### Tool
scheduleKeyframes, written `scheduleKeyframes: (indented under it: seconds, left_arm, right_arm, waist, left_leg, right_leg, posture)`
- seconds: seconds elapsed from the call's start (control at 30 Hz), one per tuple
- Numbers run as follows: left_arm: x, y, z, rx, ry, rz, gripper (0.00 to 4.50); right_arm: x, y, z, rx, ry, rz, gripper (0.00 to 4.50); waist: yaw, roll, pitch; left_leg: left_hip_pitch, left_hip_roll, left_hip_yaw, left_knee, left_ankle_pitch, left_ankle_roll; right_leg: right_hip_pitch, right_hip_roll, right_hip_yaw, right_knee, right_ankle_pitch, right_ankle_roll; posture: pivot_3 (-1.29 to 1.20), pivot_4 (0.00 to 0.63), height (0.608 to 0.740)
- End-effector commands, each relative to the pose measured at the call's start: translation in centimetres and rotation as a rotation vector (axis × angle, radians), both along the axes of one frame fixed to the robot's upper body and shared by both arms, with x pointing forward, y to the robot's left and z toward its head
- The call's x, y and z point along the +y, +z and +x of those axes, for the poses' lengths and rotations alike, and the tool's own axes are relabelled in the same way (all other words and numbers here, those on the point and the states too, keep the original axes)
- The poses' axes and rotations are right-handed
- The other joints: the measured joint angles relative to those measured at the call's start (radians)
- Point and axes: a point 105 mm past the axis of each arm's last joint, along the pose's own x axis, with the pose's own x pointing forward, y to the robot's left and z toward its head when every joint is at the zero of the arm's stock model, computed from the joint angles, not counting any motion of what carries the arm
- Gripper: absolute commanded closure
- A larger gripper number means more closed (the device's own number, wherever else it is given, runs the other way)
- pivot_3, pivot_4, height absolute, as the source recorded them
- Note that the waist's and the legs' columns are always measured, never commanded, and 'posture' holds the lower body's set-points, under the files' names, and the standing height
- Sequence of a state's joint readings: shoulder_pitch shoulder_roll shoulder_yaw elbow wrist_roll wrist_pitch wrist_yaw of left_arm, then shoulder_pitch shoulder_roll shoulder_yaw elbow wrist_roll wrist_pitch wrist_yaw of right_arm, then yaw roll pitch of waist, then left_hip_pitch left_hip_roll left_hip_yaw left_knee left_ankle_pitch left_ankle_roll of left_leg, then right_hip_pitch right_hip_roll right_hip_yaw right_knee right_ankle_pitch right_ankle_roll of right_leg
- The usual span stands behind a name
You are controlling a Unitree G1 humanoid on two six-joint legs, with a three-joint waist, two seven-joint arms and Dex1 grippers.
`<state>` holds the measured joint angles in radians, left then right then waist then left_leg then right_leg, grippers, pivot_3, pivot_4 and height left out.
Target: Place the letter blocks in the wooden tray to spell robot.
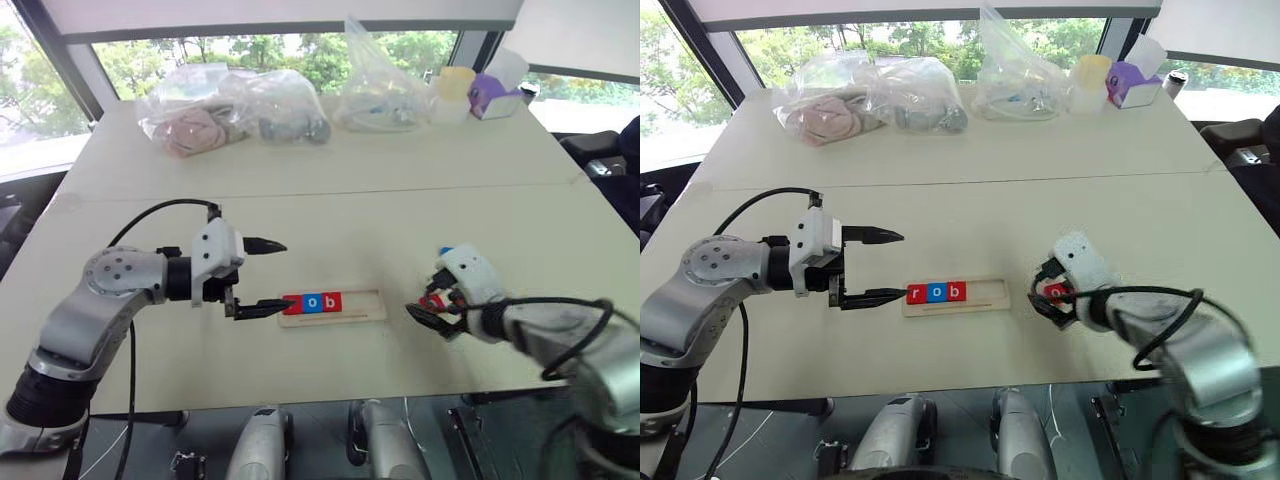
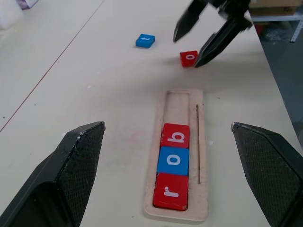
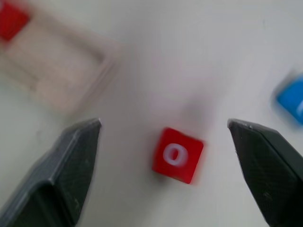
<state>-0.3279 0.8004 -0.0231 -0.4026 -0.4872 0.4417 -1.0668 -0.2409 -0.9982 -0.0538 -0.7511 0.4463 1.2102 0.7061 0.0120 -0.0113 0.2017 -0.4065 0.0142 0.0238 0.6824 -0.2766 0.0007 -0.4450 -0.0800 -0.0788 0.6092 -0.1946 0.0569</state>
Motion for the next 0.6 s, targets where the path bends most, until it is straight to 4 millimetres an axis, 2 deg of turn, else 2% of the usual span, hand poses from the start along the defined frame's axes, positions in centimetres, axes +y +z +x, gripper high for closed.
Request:
scheduleKeyframes:
  seconds: [0.03,0.1,0.27,0.6]
  left_arm:
    - [-0.3,1.0,0.0,-0.061,-0.013,-0.006,0.00]
    - [-0.3,1.1,0.0,-0.064,-0.012,-0.006,0.00]
    - [-0.2,1.1,0.1,-0.072,-0.004,-0.001,0.00]
    - [-0.1,1.3,-0.2,-0.069,0.010,-0.005,0.00]
  right_arm:
    - [0.5,0.5,-0.7,-0.027,0.354,-0.078,0.07]
    - [-0.4,-0.1,-1.2,-0.020,0.519,-0.184,0.07]
    - [-1.9,-1.4,1.5,-0.008,0.613,-0.218,0.07]
    - [-3.3,-2.0,4.7,0.059,0.587,-0.150,0.07]
  waist:
    - [0.000,-0.001,0.000]
    - [0.000,-0.001,0.000]
    - [-0.007,-0.002,0.000]
    - [0.002,-0.001,0.000]
  left_leg:
    - [0.000,0.000,0.000,0.000,0.000,0.000]
    - [0.000,0.000,0.000,-0.001,0.000,0.000]
    - [0.001,0.000,0.002,0.001,0.000,0.000]
    - [0.000,0.000,0.002,0.001,0.000,0.000]
  right_leg:
    - [0.000,0.001,-0.001,0.000,0.000,0.000]
    - [0.000,0.001,0.000,0.000,0.000,0.000]
    - [0.000,0.000,0.001,0.000,0.000,0.000]
    - [-0.001,0.000,0.001,0.003,0.002,-0.002]
  posture:
    - [0.00,0.150,0.740]
    - [0.00,0.150,0.740]
    - [0.00,0.150,0.740]
    - [0.00,0.150,0.740]
